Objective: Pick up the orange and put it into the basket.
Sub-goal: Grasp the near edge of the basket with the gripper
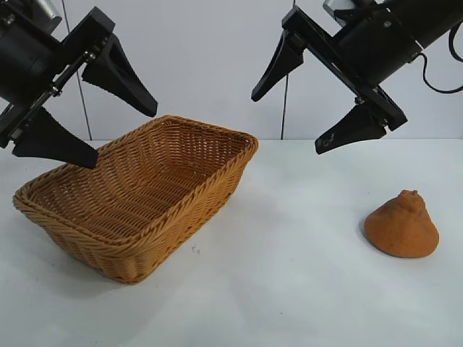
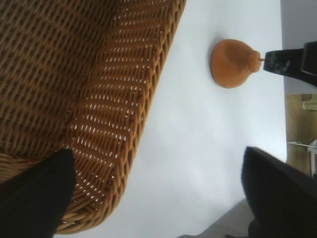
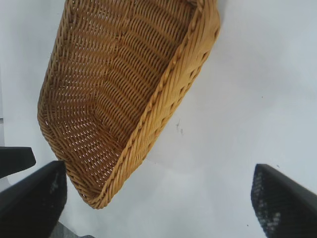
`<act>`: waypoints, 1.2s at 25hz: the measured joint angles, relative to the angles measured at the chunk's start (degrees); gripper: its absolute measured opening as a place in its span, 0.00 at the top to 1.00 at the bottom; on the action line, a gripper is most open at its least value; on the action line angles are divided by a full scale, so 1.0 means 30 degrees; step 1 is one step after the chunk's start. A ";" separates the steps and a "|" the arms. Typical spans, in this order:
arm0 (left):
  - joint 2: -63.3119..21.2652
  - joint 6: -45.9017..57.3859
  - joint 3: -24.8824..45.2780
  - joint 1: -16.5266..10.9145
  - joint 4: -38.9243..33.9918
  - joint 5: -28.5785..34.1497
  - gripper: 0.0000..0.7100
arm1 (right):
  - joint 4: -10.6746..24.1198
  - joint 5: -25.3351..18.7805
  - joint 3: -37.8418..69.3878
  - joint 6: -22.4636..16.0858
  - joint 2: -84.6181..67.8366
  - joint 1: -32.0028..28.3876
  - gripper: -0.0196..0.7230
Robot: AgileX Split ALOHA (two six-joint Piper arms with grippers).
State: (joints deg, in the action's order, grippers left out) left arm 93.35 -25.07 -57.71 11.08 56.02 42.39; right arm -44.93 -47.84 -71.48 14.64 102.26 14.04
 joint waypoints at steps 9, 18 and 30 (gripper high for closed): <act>-0.0624 0.2951 0.0000 -0.0444 -0.1627 0.0135 0.09 | 0.0000 0.0000 0.0000 0.0000 0.0000 0.0000 0.04; -0.3295 1.8177 0.0000 0.1654 -1.2130 0.1352 0.09 | 0.0000 0.0000 0.0000 0.0000 0.0000 0.0000 0.04; 0.0369 2.7130 0.0036 0.2389 -1.5478 -0.0584 0.09 | 0.0000 -0.0038 0.0000 0.0000 0.0000 0.0000 0.04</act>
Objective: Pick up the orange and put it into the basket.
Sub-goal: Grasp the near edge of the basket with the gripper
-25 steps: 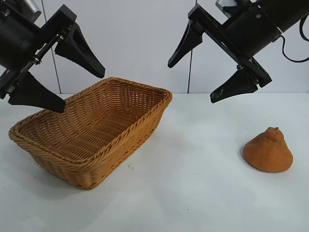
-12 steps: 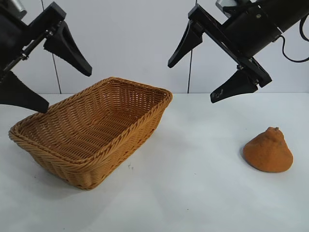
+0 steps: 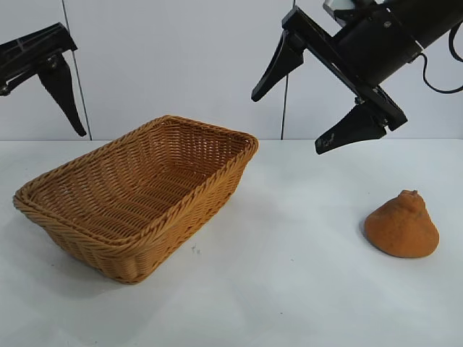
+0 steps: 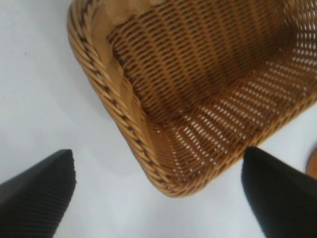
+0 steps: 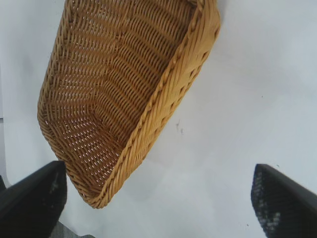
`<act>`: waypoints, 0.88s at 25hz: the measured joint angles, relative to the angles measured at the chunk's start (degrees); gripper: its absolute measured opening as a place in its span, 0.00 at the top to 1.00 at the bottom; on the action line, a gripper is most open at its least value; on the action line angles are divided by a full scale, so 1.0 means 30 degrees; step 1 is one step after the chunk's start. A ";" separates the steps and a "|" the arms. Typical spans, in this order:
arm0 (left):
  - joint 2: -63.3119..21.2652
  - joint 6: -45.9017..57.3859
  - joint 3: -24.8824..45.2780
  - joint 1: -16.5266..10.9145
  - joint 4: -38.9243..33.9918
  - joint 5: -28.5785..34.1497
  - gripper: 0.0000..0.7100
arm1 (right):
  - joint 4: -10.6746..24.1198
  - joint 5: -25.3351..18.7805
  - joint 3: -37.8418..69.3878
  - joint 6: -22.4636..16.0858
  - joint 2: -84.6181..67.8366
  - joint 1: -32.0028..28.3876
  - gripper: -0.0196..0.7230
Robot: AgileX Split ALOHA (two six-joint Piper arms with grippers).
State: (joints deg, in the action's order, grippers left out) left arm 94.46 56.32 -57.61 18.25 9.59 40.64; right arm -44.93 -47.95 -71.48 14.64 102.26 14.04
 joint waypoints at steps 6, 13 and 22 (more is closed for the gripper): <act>0.2329 0.0137 0.0022 0.0000 0.1991 -0.2194 0.09 | 0.0000 0.0000 0.0000 0.0000 0.0000 0.0000 0.04; 0.3985 0.0137 0.0044 -0.0419 0.2210 -0.3014 0.09 | 0.0000 -0.0034 0.0000 0.0000 0.0000 0.0000 0.04; 0.4007 -0.0489 0.0044 -0.1237 0.2208 -0.3553 0.09 | 0.0000 -0.0090 0.0000 0.0000 0.0000 0.0000 0.04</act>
State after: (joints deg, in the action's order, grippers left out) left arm 106.48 54.86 -57.48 14.54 16.21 29.98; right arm -44.93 -48.22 -71.48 14.64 102.26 14.04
